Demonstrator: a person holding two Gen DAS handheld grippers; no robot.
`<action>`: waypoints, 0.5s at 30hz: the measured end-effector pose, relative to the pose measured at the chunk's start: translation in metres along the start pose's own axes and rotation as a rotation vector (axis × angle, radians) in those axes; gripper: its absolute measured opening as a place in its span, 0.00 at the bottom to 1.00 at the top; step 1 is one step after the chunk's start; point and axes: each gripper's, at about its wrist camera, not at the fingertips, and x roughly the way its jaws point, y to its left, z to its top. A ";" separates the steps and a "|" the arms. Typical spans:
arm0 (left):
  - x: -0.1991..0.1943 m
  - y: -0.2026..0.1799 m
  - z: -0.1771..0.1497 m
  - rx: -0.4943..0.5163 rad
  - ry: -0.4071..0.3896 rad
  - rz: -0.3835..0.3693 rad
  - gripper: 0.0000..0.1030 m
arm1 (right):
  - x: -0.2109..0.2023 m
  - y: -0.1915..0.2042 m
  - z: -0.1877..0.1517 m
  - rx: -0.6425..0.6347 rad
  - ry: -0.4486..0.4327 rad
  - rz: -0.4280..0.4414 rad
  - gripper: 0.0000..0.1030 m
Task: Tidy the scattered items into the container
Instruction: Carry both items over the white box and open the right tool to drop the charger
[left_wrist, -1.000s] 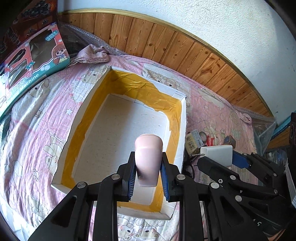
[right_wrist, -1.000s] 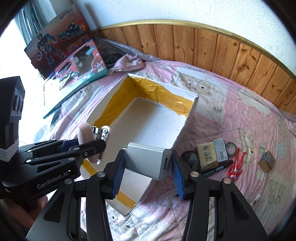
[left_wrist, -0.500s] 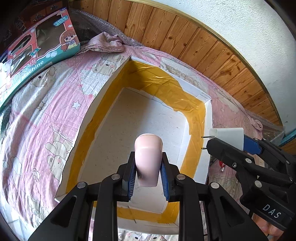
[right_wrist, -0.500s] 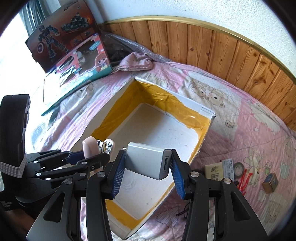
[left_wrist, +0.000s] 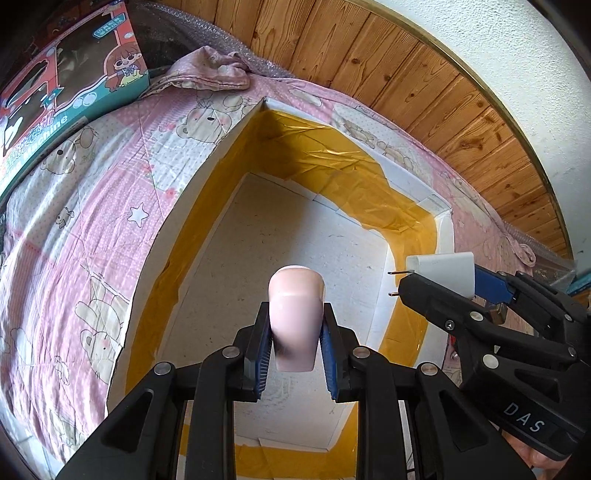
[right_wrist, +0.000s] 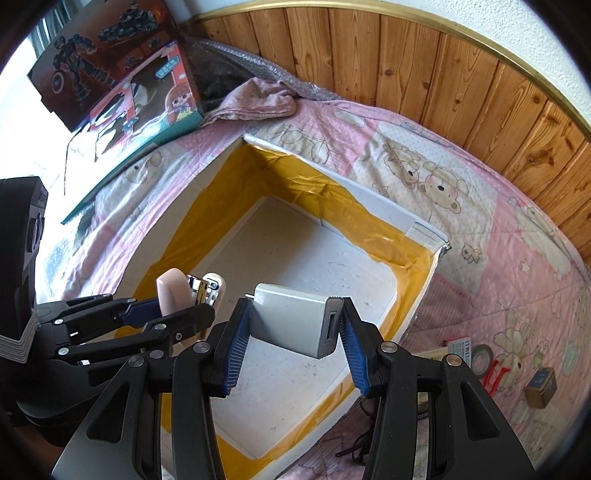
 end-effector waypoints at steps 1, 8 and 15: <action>0.004 0.001 0.002 -0.007 0.010 -0.004 0.25 | 0.003 -0.001 0.001 -0.004 0.002 -0.005 0.48; 0.024 -0.002 0.011 0.024 0.036 0.035 0.25 | 0.020 -0.010 0.012 -0.024 0.025 -0.028 0.48; 0.039 -0.007 0.022 0.070 0.025 0.093 0.25 | 0.029 -0.019 0.017 -0.026 0.024 -0.047 0.51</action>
